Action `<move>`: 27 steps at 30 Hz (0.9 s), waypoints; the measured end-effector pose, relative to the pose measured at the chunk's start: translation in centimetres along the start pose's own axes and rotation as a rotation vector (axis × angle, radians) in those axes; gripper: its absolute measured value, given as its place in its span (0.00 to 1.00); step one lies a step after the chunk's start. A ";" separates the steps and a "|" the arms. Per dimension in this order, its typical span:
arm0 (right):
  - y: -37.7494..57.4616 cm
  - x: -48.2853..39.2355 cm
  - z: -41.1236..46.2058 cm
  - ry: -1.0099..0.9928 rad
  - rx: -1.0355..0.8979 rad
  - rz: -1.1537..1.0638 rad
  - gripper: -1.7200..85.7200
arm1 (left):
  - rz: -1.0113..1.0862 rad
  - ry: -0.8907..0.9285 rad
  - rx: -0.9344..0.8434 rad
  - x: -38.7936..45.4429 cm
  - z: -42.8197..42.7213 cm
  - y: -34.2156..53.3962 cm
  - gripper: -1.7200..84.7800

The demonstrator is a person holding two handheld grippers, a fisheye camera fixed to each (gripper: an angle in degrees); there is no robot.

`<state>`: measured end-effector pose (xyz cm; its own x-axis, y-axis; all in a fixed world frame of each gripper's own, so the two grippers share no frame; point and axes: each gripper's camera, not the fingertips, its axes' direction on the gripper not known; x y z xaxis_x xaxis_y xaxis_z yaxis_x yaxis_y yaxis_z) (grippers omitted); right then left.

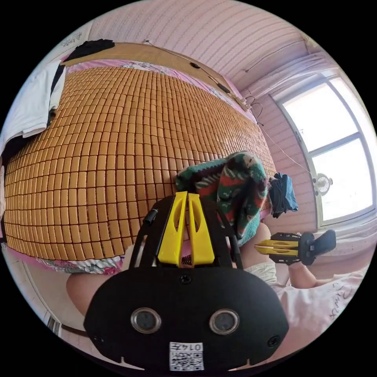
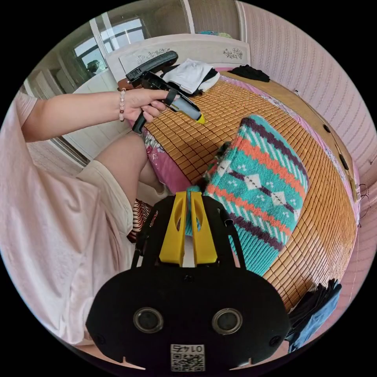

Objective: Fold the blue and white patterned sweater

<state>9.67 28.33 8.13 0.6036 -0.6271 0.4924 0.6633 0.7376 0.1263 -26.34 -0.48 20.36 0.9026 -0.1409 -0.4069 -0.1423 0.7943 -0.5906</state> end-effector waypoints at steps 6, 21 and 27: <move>-3.0 4.3 -3.3 0.283 0.160 0.102 0.05 | 0.115 -0.017 0.089 3.3 0.9 4.8 0.04; -20.5 6.4 14.8 0.056 -0.062 -0.089 0.14 | 0.124 0.017 -0.046 2.4 6.8 7.8 0.05; -23.9 5.7 21.2 0.087 -0.112 0.002 0.13 | 0.108 -0.050 -0.097 -0.2 8.3 9.3 0.06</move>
<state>-12.11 12.44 26.23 0.6377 -0.6486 0.4155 0.7044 0.7093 0.0262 -24.44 11.84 20.75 0.8984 -0.0260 -0.4383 -0.2763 0.7423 -0.6105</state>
